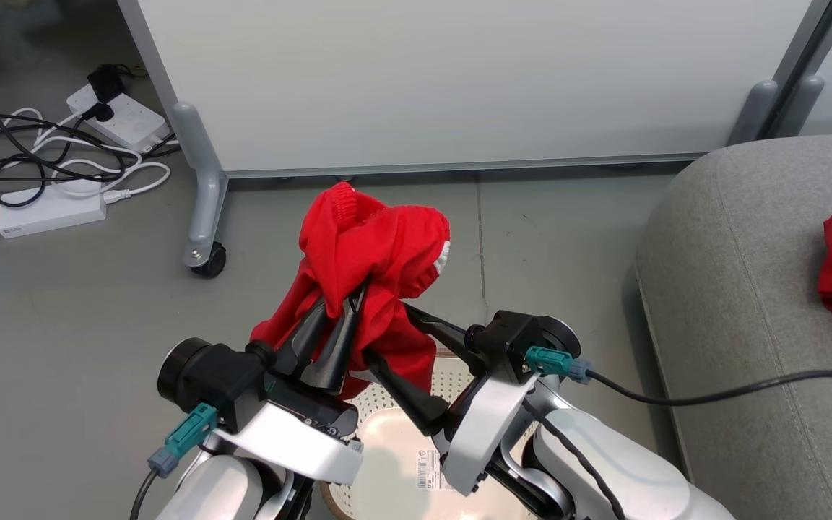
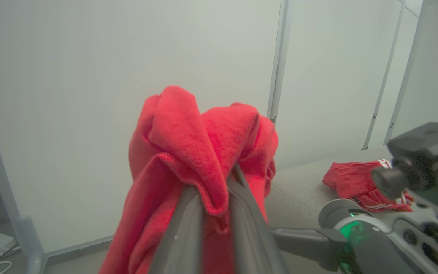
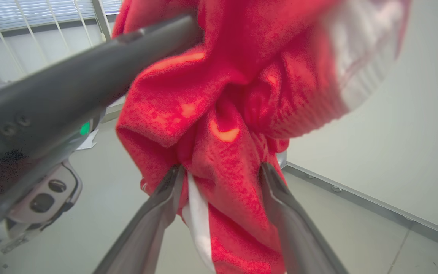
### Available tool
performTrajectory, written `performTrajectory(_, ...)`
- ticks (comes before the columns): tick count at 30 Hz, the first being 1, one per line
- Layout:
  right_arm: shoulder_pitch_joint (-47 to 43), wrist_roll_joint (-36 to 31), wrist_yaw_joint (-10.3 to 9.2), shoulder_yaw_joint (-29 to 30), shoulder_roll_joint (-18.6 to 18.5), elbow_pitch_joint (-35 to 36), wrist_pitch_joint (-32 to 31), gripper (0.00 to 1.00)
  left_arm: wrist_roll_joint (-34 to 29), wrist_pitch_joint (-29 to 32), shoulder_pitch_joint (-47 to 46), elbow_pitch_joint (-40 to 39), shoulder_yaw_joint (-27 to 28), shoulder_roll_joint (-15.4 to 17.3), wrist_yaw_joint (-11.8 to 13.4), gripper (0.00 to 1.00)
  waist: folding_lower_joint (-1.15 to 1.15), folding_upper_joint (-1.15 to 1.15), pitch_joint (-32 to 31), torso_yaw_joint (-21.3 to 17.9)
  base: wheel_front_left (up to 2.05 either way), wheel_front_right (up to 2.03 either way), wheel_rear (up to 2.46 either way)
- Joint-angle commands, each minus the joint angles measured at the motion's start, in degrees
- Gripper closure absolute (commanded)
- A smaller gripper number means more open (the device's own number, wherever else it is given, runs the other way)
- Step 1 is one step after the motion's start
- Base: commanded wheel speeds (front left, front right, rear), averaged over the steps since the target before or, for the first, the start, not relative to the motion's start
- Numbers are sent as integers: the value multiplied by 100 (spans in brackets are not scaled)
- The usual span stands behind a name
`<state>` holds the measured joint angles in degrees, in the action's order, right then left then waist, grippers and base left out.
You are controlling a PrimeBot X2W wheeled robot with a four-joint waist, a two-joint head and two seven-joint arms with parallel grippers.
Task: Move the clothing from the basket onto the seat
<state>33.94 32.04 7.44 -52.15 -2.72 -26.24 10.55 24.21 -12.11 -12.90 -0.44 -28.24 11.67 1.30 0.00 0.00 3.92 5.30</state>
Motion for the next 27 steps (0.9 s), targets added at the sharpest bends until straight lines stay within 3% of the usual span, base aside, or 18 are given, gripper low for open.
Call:
performTrajectory(1, 114, 118, 10, -68, -32, -112, 78, 73, 14, -25, -72, 9, -1, 2, -27, 100, 0, 0, -5, 14, 0, 0, 0)
performTrajectory(2, 172, 196, 10, -132, -29, -183, 104, 100, 17, -31, -73, 8, -6, -1, -22, 100, 0, 0, -2, 22, 0, 0, 0)
performTrajectory(9, 405, 537, 10, -349, -29, -466, 288, 100, 39, -72, -90, 2, 5, 14, -27, 100, 0, 0, 22, 1, 0, 0, 0)
performTrajectory(10, 429, 573, 10, -366, -31, -504, 310, 100, 34, -77, -91, 2, 9, 16, -17, 95, 0, 0, 25, -10, 0, 0, 0)
performTrajectory(13, 488, 650, 10, -325, -30, -584, 389, 100, 43, -76, -84, 23, 7, 22, 7, 0, 0, 0, 37, -39, 0, 0, 0)
performTrajectory(19, 534, 649, 10, -28, -30, -733, 466, 100, -53, -150, -114, -50, -33, 47, -27, 0, 0, 0, 68, -128, 0, 0, 0)
performTrajectory(27, 425, 361, 10, 836, -40, -848, 477, 100, -294, -208, -114, -170, -279, 170, -207, 0, 0, 0, 159, -383, 0, 0, 0)
